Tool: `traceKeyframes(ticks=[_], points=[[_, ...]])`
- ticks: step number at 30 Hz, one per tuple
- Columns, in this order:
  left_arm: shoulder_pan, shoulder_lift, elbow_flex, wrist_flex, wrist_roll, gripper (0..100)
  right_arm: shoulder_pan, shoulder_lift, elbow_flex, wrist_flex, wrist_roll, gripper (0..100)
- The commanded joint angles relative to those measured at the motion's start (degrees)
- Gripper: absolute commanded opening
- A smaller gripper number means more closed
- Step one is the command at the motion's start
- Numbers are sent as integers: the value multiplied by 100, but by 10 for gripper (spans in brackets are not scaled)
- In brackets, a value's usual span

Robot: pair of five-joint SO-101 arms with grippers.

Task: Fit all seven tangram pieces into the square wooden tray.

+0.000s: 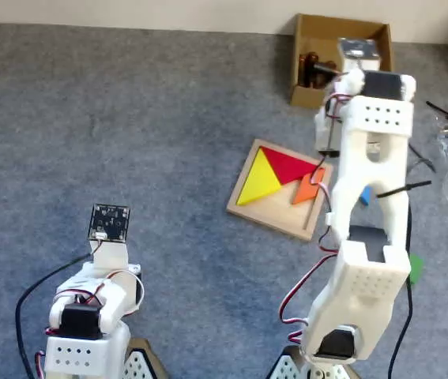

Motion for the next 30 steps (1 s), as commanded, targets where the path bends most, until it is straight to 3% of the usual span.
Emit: traceKeyframes(ticks=[1, 4, 7, 15, 25, 30], points=[[92, -40, 110, -9, 44, 5, 418, -374, -303, 22, 70, 30], [92, -40, 110, -9, 44, 5, 752, -374, -303, 22, 246, 30], [92, -40, 110, -9, 44, 5, 1024, -374, -295, 13, 1090, 28], [92, -40, 110, -9, 44, 5, 1604, -356, 48, 13, 2198, 27], [92, -40, 110, -9, 44, 5, 2316, -365, 549, -40, 3244, 27], [92, -40, 110, -9, 44, 5, 2659, -400, 549, -75, 3341, 27]])
